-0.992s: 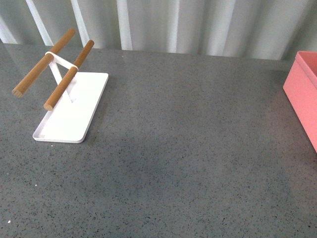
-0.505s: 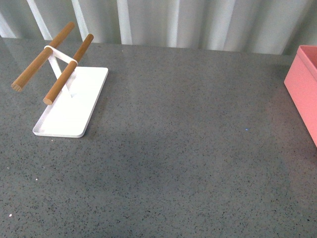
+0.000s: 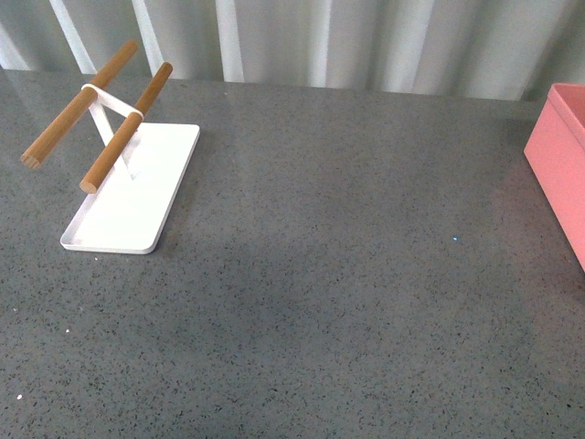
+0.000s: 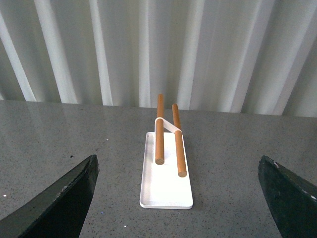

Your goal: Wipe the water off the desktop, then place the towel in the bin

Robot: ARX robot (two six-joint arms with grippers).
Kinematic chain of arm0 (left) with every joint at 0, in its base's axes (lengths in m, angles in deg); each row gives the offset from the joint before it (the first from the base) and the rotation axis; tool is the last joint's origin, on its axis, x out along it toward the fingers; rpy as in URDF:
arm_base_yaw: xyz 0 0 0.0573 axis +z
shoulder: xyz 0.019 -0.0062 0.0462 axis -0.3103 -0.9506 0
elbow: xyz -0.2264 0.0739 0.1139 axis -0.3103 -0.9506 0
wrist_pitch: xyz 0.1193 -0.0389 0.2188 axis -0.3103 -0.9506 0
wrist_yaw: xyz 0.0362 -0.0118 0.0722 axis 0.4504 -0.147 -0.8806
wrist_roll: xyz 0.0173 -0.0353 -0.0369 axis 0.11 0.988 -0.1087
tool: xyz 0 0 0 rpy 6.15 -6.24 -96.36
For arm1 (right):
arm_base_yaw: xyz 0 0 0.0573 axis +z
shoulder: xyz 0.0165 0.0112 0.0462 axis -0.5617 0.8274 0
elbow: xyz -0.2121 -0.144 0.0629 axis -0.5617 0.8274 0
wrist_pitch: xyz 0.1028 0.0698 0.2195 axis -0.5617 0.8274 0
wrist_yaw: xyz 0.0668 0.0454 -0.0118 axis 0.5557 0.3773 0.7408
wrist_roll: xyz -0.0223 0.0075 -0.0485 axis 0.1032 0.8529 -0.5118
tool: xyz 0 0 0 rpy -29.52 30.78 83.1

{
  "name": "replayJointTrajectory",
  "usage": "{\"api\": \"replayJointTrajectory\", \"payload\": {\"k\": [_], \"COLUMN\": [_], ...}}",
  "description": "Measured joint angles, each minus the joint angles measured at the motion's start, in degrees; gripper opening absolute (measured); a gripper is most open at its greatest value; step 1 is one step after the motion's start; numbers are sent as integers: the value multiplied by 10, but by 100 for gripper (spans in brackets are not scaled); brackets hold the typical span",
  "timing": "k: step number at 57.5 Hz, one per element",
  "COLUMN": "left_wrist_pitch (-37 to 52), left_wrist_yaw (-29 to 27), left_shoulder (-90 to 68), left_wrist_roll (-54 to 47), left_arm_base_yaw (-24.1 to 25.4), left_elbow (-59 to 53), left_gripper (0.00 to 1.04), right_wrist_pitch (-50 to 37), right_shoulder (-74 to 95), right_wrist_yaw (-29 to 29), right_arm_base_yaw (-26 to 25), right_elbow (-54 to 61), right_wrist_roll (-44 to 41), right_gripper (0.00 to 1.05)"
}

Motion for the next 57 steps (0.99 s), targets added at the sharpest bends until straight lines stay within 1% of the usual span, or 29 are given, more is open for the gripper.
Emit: {"api": "replayJointTrajectory", "payload": {"k": [1,2,3,4,6,7,9,10,11,12,14,15,17,20,22,26,29,31,42,57], "left_wrist_pitch": [0,0,0,0,0,0,0,0,0,0,0,0,0,0,0,0,0,0,0,0], "left_wrist_yaw": [0,0,0,-1,-1,0,0,0,0,0,0,0,0,0,0,0,0,0,0,0], "left_shoulder": [0,0,0,0,0,0,0,0,0,0,0,0,0,0,0,0,0,0,0,0], "left_wrist_roll": [0,0,0,0,0,0,0,0,0,0,0,0,0,0,0,0,0,0,0,0], "left_arm_base_yaw": [0,0,0,0,0,0,0,0,0,0,0,0,0,0,0,0,0,0,0,0], "left_elbow": [0,0,0,0,0,0,0,0,0,0,0,0,0,0,0,0,0,0,0,0], "left_gripper": [98,98,98,98,98,98,98,98,98,98,98,98,98,98,98,98,98,98,98,98], "right_wrist_pitch": [-65,-100,-164,-196,-326,-358,-478,-502,-545,-564,-623,-635,-666,-681,-687,-691,-691,-691,-687,-645], "right_shoulder": [-7,-11,-18,-23,-42,-47,-64,-69,-80,-85,-110,-116,-141,-165,-184,-207,-226,-236,-310,-411], "right_wrist_yaw": [27,34,63,71,76,76,73,71,66,64,55,53,44,36,27,14,1,-5,-34,-66], "right_arm_base_yaw": [1,2,4,5,14,16,28,31,37,40,52,54,66,76,86,99,110,115,144,176], "right_elbow": [30,45,76,93,163,180,242,255,279,290,330,338,367,392,416,452,483,496,558,620], "right_wrist_roll": [21,27,57,68,106,119,146,151,160,164,176,177,185,190,193,196,198,198,200,201], "right_gripper": [90,88,84,83,76,74,67,65,61,60,52,51,43,36,29,19,8,3,3,3]}}
